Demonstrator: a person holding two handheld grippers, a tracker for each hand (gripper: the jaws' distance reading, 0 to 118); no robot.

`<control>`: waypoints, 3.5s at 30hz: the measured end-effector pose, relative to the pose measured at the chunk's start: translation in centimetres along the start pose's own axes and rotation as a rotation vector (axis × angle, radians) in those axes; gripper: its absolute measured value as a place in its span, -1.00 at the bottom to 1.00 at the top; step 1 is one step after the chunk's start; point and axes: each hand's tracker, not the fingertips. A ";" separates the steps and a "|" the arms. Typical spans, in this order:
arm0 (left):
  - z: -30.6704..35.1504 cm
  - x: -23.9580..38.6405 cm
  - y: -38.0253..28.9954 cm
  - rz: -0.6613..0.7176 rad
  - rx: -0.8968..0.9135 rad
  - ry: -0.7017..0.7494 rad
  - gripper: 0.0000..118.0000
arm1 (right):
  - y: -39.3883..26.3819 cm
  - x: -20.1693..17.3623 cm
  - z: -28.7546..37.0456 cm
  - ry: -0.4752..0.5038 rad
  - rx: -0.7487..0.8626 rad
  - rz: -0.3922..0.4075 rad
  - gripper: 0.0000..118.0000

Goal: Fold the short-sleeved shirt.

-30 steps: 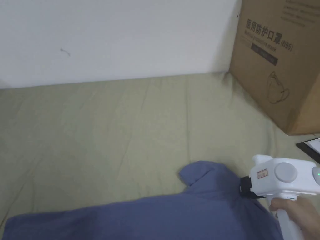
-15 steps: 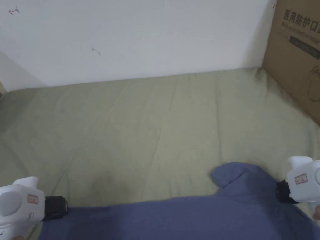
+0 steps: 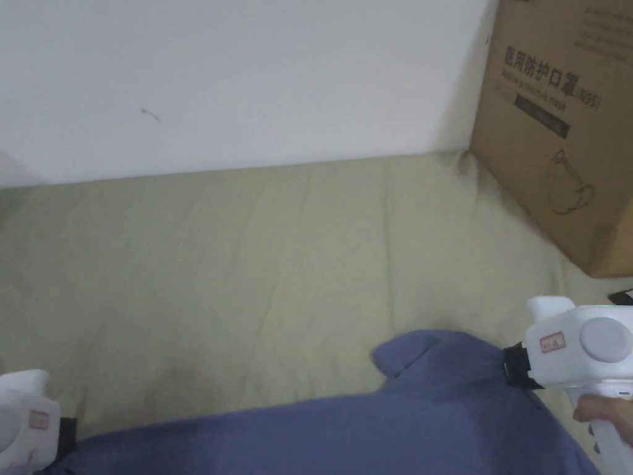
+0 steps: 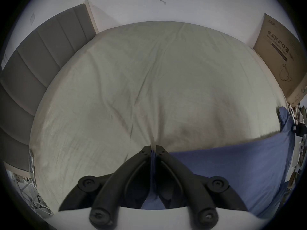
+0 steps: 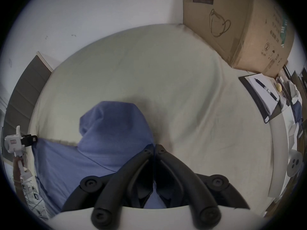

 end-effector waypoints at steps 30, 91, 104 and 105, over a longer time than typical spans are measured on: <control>11.7 -7.4 -24.4 0.170 -0.012 -0.176 0.29 | -27.6 2.5 13.1 -0.023 -0.031 0.081 0.47; 17.1 -7.7 -22.2 0.409 0.061 -0.653 -0.88 | -29.6 -17.4 17.5 0.320 0.293 0.304 -0.97; 16.1 23.6 -21.2 -0.430 -0.074 -0.658 -0.88 | -31.8 -3.9 18.7 0.198 0.315 -0.026 -0.97; 14.8 25.2 -21.8 -0.439 -0.122 -0.648 -0.88 | -32.0 -2.9 18.8 0.195 0.310 -0.060 -0.97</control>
